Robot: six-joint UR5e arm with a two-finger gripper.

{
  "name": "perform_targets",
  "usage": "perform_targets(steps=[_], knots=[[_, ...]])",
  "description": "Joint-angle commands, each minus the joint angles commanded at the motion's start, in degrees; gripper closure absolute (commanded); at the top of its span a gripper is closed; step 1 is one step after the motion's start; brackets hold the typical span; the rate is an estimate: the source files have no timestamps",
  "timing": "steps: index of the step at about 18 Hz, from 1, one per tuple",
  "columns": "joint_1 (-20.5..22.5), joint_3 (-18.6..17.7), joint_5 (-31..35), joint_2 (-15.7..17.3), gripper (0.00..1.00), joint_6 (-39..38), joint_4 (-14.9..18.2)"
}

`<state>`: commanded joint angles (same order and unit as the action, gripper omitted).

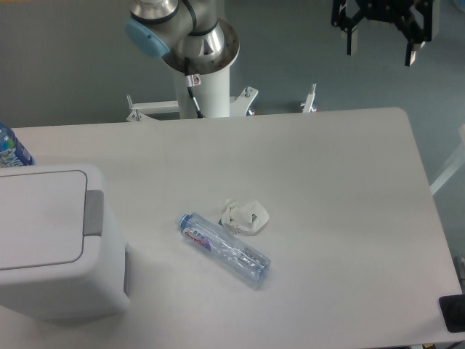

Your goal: Open the trash can

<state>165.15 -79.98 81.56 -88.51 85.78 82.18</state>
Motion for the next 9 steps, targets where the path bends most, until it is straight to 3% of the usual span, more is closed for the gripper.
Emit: perform_targets(steps=[5, 9], knots=[[-0.1, 0.0, 0.4, 0.2, 0.0, -1.5, 0.0], [-1.6, -0.2, 0.1, -0.1, 0.0, -14.8, -0.7]])
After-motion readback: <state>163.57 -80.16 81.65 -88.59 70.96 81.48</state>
